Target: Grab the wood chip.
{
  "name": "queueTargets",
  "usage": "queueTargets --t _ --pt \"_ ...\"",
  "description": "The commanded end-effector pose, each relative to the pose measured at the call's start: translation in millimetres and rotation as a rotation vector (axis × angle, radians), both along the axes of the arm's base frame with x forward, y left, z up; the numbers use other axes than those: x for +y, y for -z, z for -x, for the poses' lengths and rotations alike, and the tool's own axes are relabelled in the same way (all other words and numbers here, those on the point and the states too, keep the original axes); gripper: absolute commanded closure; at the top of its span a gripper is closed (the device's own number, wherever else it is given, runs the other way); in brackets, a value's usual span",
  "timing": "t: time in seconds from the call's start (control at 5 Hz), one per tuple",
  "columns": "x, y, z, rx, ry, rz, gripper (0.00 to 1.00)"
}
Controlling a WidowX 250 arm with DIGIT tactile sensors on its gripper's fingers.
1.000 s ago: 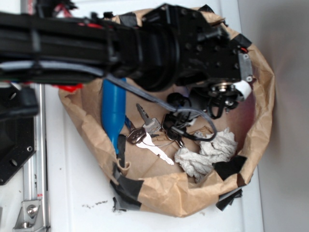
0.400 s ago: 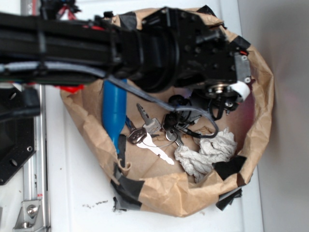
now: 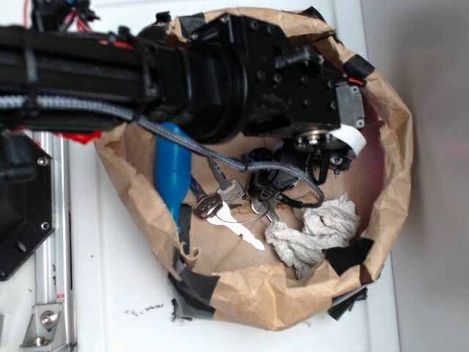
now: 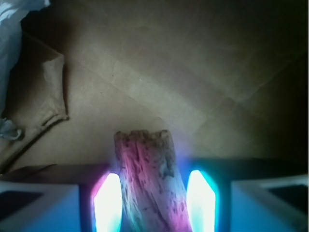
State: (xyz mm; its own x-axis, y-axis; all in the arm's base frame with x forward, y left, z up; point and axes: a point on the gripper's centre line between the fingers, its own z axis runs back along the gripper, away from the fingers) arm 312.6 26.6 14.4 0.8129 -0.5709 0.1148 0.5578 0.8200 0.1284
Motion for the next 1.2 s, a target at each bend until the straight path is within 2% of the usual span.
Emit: queueTargets --t 0.0,0.2,0.4,0.6,0.8,1.0 --pt "-19.2 -41.0 9.5 0.001 -0.028 0.009 1.0" --pt "-21.4 -91.2 19.7 -0.013 -0.072 0.029 1.0" --pt "-21.2 -142.9 30.0 -0.025 -0.113 0.137 1.0" --pt "-31.2 -154.2 26.0 -0.023 -0.119 0.158 1.0" --pt "-45.6 -144.9 23.1 -0.033 -0.109 0.125 1.0" --pt "-46.0 -140.3 19.9 -0.011 -0.089 0.068 1.0"
